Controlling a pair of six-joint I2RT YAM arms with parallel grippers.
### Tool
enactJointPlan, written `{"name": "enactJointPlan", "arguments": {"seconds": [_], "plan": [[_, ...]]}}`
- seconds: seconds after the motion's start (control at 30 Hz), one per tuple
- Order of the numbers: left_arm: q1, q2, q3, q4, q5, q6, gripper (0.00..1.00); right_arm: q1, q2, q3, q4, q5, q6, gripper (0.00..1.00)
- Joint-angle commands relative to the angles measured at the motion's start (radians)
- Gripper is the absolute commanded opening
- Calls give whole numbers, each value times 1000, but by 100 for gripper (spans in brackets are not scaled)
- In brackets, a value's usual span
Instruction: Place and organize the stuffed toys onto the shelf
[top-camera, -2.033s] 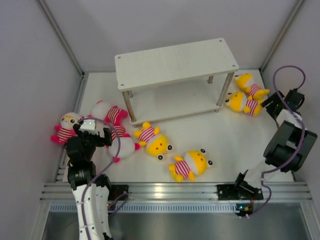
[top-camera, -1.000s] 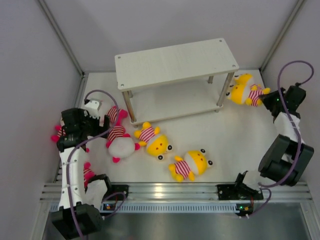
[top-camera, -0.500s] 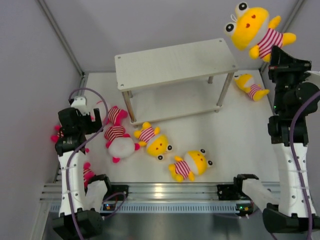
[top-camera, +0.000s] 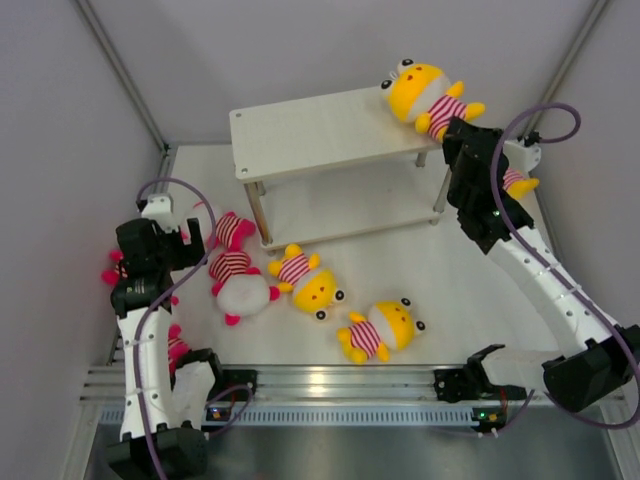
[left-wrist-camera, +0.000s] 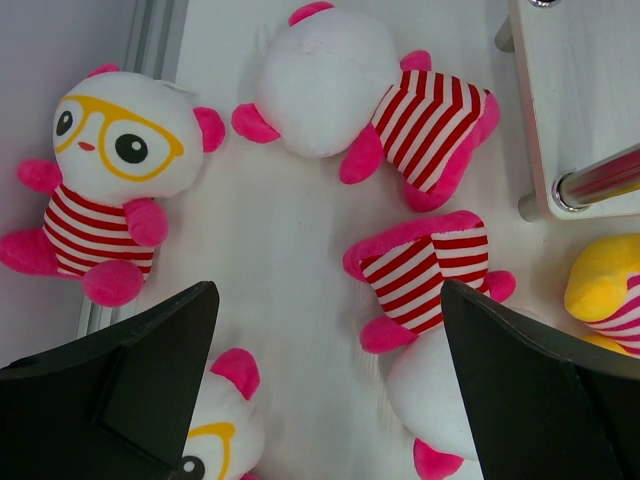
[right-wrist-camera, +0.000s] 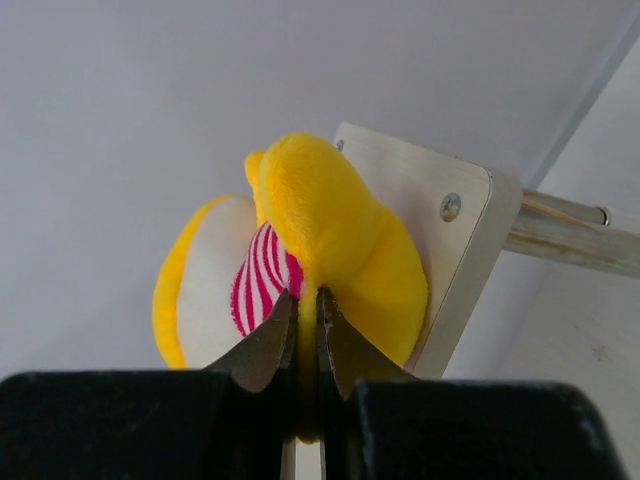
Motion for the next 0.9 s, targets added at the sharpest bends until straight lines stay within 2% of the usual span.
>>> {"name": "enactJointPlan", "arguments": {"seconds": [0.0,0.07,0.17,0.2,0.3,0.5,0.7,0.87], "plan": [[2,-13,-7,59,6,-3,99,23,12,65,-19,60,88,6],[2,-9,-7,60,9,-3,99,51,31,61,-19,61,97,11],[2,-9,-9,62,7,0,99,92,43,57,-10,89,100,29],[2,-9,-10,60,4,2,99,97,45,60,-6,94,103,40],[2,-9,-12,62,3,3,99,109,46,55,11,84,88,53],[2,-3,-15,66,6,6,99,123,6,6,131,9,18,56],[4,-3,-15,66,7,6,99,125,26,18,156,-107,-7,56],[5,-4,-16,65,6,6,99,125,-6,-26,160,-97,5,58]]}}
